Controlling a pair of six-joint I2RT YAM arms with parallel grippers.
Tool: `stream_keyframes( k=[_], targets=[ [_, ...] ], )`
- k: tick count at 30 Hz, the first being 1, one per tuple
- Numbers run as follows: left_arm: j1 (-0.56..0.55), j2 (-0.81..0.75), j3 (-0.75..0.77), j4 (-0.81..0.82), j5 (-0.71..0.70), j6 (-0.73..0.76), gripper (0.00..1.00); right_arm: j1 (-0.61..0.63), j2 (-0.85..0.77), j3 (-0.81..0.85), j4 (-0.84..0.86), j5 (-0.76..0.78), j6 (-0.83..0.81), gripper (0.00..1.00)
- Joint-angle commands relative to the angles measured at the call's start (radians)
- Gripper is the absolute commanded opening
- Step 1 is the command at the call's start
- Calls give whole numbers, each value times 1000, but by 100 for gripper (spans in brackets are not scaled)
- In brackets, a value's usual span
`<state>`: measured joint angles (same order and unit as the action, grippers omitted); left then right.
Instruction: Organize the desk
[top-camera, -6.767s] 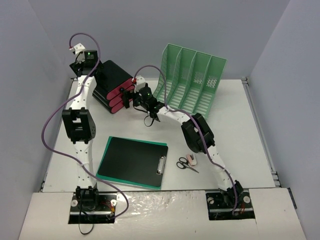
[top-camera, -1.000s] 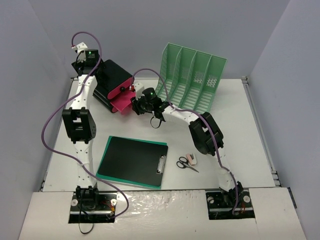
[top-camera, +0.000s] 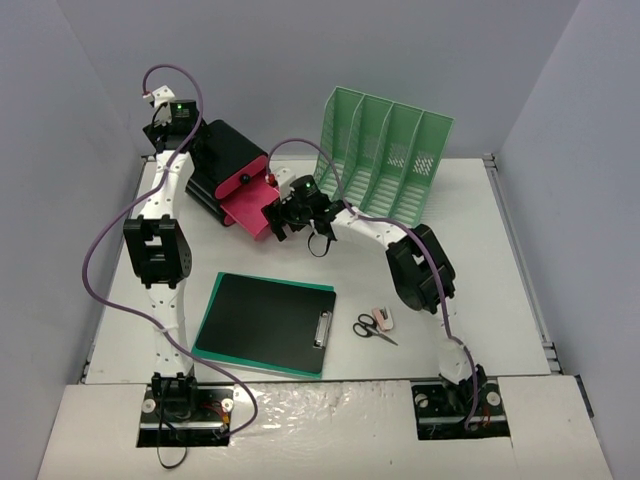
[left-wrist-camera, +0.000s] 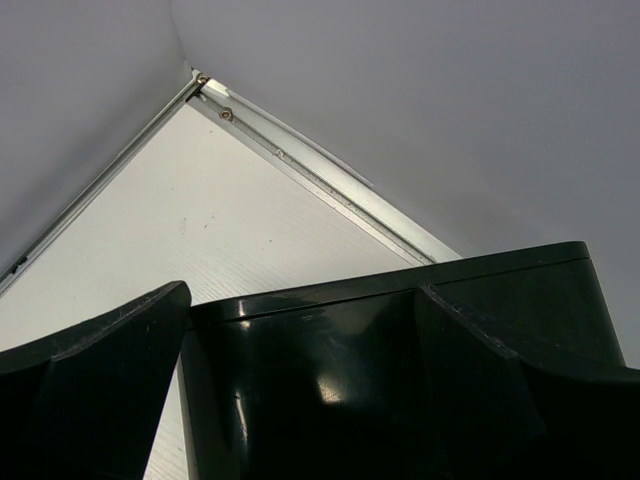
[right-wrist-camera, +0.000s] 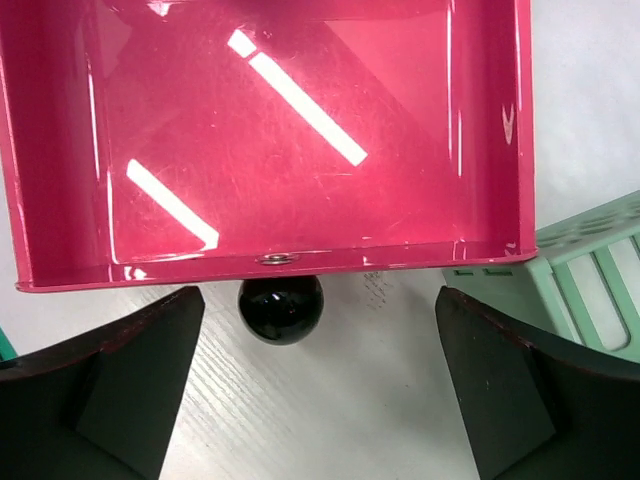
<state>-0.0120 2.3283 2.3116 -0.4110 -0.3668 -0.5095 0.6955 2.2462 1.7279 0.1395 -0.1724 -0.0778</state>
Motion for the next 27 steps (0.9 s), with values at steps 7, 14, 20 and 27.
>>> stream_keyframes(
  k=[7,14,20,27],
  targets=[
    [7,39,-71,-247,52,30,90,-4,-235,49,-89,109,40,100],
    [7,36,-72,-249,50,24,90,-5,-311,93,-442,273,160,98],
    [7,33,-81,-254,50,0,90,-5,-421,-39,-666,367,343,95],
    [7,13,-96,-241,53,-14,90,-1,-614,-348,-686,464,488,93]
  ],
)
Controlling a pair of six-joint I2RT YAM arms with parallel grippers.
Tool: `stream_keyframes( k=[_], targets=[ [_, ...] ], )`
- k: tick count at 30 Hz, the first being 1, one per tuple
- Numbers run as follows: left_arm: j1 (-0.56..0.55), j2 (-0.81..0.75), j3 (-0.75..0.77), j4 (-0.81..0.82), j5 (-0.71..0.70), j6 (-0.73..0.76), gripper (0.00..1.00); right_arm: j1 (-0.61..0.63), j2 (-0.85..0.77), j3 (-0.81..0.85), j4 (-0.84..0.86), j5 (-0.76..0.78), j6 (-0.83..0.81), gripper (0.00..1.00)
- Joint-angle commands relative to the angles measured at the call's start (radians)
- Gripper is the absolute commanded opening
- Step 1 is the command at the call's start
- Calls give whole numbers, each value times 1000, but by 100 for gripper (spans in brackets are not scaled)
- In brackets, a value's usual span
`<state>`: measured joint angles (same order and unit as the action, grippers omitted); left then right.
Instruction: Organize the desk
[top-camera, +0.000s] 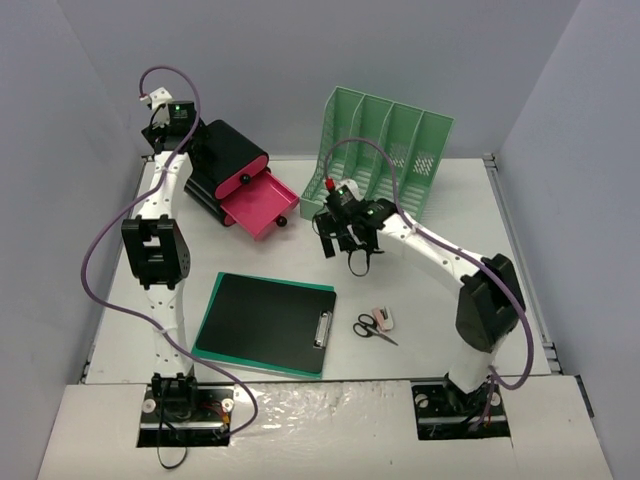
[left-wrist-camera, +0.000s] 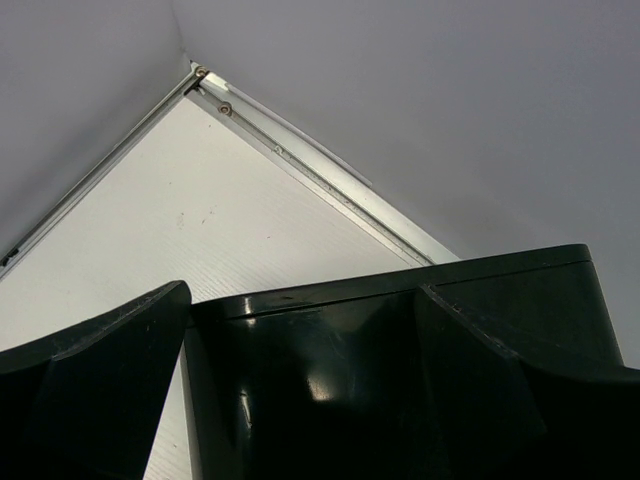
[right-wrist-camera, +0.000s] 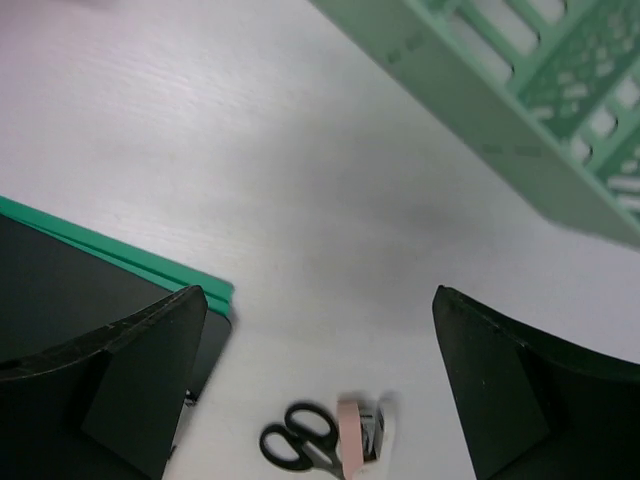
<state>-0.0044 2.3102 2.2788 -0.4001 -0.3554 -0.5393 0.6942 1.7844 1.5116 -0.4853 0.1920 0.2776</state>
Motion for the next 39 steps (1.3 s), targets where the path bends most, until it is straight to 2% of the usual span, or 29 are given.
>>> stream_keyframes(
  k=[1,6,11,19,28,39],
  targets=[
    [0,30,-60,-253,43,13,90,4,-183,-202,-47,103,158,93],
    [0,21,-53,-255,49,6,90,23,-337,-446,27,116,251,93],
    [0,4,-67,-254,47,10,90,61,-438,-569,63,118,311,93],
    [0,-20,-101,-243,50,7,90,145,-503,-669,71,162,412,90],
    [0,-43,-119,-236,46,15,90,162,-609,-800,60,196,518,74],
    [0,-65,-142,-229,39,24,90,176,-572,-851,90,206,551,64]
  ],
)
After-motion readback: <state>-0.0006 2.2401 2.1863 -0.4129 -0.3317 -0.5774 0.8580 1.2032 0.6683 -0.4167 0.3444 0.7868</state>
